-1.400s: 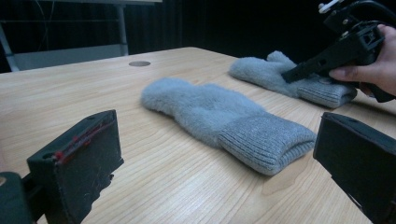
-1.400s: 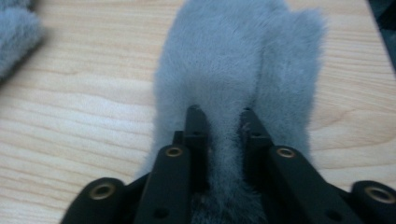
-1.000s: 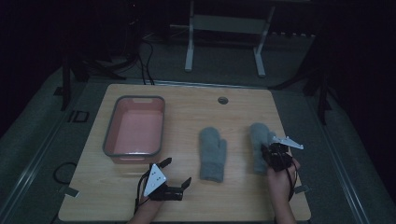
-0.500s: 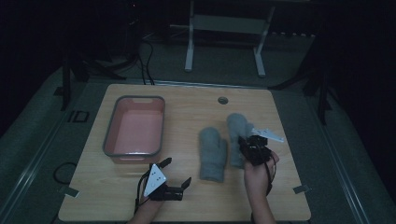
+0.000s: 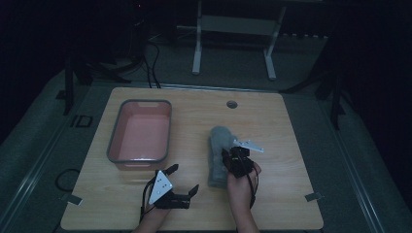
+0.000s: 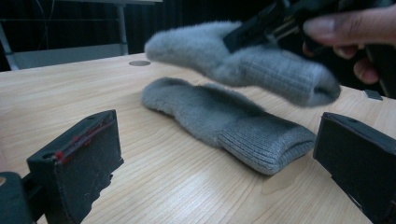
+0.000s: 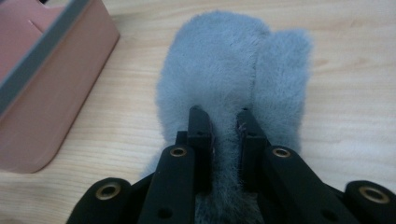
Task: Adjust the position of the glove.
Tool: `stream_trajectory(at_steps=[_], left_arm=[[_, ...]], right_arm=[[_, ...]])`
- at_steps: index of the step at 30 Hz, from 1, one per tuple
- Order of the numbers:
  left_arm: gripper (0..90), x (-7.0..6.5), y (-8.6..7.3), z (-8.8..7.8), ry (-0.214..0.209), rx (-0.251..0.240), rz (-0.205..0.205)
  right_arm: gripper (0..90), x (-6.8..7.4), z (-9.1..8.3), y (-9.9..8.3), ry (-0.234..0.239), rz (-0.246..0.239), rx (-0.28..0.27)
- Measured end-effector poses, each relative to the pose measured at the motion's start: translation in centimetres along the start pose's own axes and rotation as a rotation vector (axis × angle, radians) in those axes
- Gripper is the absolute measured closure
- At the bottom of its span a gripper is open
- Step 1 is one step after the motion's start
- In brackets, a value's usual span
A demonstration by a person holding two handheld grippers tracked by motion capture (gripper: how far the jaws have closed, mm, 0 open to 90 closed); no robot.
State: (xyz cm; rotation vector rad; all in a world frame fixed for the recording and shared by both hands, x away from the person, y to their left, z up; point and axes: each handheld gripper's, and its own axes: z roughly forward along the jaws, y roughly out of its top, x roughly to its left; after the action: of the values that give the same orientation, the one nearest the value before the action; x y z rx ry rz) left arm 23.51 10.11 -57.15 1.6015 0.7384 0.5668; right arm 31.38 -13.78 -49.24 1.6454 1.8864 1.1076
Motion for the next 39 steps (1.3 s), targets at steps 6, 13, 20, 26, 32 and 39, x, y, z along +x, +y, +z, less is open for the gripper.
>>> stream_trajectory(at_steps=[6,13,20,26,32,39], left_arm=[[1.3,0.0,0.0,0.0,0.0,0.001,0.005],[1.2,0.0,0.0,0.0,0.002,0.005,0.004],[1.2,0.0,0.0,0.1,-0.002,0.006,0.003],[1.2,-0.1,0.0,0.1,-0.003,0.008,0.008],[1.2,0.1,0.0,0.1,-0.011,0.01,-0.01],[1.2,0.5,0.1,0.2,-0.008,0.024,-0.03]], right_arm=[[79.3,0.3,1.4,-1.4,-0.004,0.021,0.033],[75.0,0.4,2.8,-2.7,-0.016,0.006,0.055],[55.4,-0.3,2.2,-2.0,0.032,-0.004,0.042],[44.1,-1.3,1.6,-0.2,0.119,-0.083,0.019],[30.6,-2.7,1.6,1.8,0.167,-0.15,-0.01],[13.7,-3.4,1.9,5.0,0.253,-0.27,0.039]])
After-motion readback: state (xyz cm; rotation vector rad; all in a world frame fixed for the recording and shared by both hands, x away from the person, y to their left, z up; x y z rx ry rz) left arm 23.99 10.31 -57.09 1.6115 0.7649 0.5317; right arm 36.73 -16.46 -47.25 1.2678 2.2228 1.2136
